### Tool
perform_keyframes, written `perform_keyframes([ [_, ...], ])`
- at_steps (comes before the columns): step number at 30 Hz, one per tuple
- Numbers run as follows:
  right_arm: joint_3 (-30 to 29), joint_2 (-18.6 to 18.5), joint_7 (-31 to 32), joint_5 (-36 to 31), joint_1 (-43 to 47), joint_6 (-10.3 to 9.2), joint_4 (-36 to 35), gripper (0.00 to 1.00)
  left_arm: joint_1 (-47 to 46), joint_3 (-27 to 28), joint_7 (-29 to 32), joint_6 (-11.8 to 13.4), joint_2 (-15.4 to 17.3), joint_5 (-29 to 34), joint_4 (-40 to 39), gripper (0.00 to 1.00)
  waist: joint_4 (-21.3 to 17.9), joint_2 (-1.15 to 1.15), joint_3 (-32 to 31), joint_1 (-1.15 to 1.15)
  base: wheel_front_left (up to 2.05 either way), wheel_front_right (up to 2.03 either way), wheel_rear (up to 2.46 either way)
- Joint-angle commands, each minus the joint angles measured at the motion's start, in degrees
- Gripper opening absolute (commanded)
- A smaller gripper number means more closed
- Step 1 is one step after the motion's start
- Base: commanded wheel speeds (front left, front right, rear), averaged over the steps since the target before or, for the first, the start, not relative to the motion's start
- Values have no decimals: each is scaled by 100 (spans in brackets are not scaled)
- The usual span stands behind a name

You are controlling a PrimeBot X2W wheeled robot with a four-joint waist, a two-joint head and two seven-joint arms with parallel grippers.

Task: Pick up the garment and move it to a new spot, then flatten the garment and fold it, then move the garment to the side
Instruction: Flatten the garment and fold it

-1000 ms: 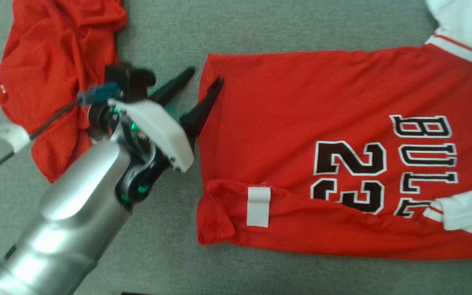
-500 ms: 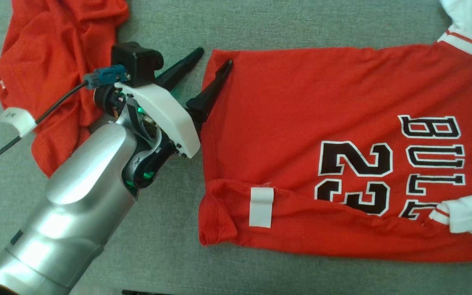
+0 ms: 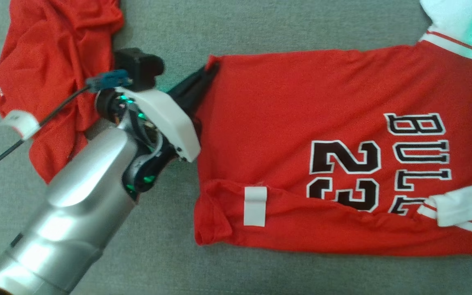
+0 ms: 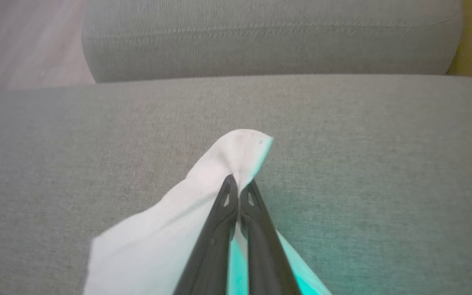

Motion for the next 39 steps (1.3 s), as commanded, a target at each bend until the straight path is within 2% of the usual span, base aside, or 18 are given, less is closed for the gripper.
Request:
perform_keyframes([
  [1,-7,60,-123,26,-163,-4,-235,0,19,328,-119,54,296,-66,-166,0,-79,0,-130,-1,0,0,0],
  [10,231,-122,-237,495,533,-4,-823,0,625,724,-525,328,787,-192,-800,0,-396,0,-680,-1,0,0,0],
  [15,433,-355,18,799,1569,-4,-1503,0,1332,751,-667,532,1027,-272,-1297,0,-626,0,-1001,-1,0,0,0],
  [23,596,-490,104,1112,3124,-4,-2198,0,2539,624,-922,816,1178,-429,-1815,0,-925,0,-1433,-1,0,0,0],
  [32,800,-545,334,1367,3967,-4,-2468,0,3052,587,-1164,1050,1228,-381,-1847,0,-1086,0,-1610,-1,0,0,0],
  [33,790,-558,321,1355,3990,-4,-2507,27,3069,610,-1221,1075,1230,-360,-1842,15,-1097,0,-1608,-1,0,0,0],
  [34,774,-553,318,1354,4011,-4,-2522,92,3084,612,-1255,1092,1246,-327,-1826,31,-1106,0,-1615,-1,0,0,0],
  [35,804,-562,339,1377,4037,-4,-2542,100,3113,620,-1288,1113,1258,-311,-1802,51,-1115,0,-1631,-1,0,0,0],
  [36,823,-572,358,1411,4061,-4,-2561,100,3150,640,-1331,1146,1264,-306,-1782,83,-1122,0,-1644,-1,0,0,0],
  [37,815,-575,364,1427,4076,-4,-2577,100,3188,638,-1360,1160,1284,-285,-1773,100,-1129,0,-1656,-1,0,0,0],
  [39,727,-536,364,1456,4083,-4,-2594,100,3261,652,-1477,1213,1328,-202,-1777,100,-1137,0,-1672,-1,0,0,0],
])
